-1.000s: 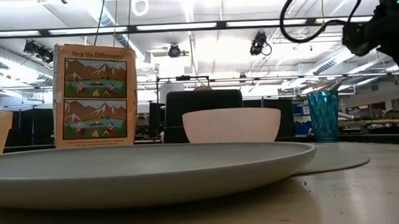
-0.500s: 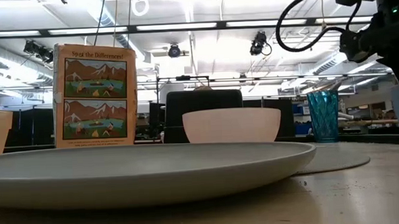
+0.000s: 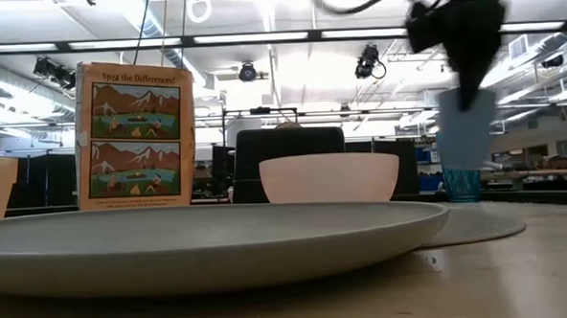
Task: Arrange a breakfast setting
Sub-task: Put the blue cup with rice to the top right of the gray placemat
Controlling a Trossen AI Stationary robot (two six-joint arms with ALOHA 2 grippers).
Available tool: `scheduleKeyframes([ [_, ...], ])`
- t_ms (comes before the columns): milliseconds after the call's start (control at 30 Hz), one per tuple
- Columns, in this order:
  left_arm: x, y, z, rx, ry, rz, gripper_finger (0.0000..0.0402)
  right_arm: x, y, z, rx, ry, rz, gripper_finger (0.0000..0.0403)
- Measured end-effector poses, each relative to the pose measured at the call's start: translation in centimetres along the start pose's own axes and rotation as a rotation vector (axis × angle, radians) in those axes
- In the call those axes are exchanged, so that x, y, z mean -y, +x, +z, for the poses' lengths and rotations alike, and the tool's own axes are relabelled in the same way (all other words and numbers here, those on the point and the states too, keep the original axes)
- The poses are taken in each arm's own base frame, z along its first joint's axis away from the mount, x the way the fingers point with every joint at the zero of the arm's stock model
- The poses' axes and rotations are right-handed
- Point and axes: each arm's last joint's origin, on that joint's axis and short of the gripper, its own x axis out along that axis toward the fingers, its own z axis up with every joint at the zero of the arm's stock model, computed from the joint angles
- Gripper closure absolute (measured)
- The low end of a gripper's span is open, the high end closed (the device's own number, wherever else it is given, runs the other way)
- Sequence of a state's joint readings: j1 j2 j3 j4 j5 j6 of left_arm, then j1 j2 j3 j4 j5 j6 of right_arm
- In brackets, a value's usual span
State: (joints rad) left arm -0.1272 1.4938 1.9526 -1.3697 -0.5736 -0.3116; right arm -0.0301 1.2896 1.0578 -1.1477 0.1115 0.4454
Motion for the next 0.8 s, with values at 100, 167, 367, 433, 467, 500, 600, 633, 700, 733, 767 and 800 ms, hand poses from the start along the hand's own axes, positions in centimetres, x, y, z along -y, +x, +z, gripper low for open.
scheduleKeyframes([
  [100,-1.1,-1.4,-0.4,0.026,-0.024,-0.008,0.0249,1.2,1.6,3.3,0.009,-0.089,-0.02,0.039],
  [167,-1.4,-2.0,-0.6,0.035,-0.029,-0.015,0.0249,2.0,3.1,5.4,0.002,-0.127,-0.035,0.039],
  [367,-2.4,-3.1,-2.0,0.028,-0.022,-0.018,0.0249,3.4,6.0,9.8,-0.063,-0.229,-0.1,0.039],
  [433,-2.7,-3.1,-2.7,0.026,-0.029,-0.016,0.0249,3.3,6.5,10.7,-0.065,-0.266,-0.103,0.039],
  [467,-2.8,-3.1,-3.1,0.019,-0.029,-0.013,0.0249,3.3,6.8,11.2,-0.068,-0.278,-0.103,0.039],
  [500,-3.0,-3.1,-3.5,0.013,-0.032,-0.006,0.0249,3.3,6.9,11.5,-0.067,-0.282,-0.102,0.039],
  [600,-3.4,-3.0,-4.6,0.025,-0.048,0.016,0.0249,3.5,7.5,12.5,-0.062,-0.268,-0.108,0.0386],
  [633,-3.5,-3.0,-4.9,0.034,-0.053,0.021,0.0249,3.5,7.7,12.7,-0.062,-0.261,-0.108,0.0385],
  [700,-3.8,-3.2,-5.4,0.065,-0.075,0.017,0.0249,3.7,8.0,13.0,-0.067,-0.254,-0.11,0.0384],
  [733,-4.0,-3.2,-5.7,0.076,-0.082,0.016,0.0249,3.7,8.2,13.1,-0.071,-0.252,-0.11,0.0383],
  [767,-4.1,-3.2,-5.9,0.086,-0.089,0.013,0.0249,3.8,8.3,13.2,-0.075,-0.247,-0.117,0.0382],
  [800,-4.2,-3.3,-6.1,0.098,-0.098,0.01,0.0249,3.8,8.4,13.2,-0.074,-0.242,-0.119,0.0381],
])
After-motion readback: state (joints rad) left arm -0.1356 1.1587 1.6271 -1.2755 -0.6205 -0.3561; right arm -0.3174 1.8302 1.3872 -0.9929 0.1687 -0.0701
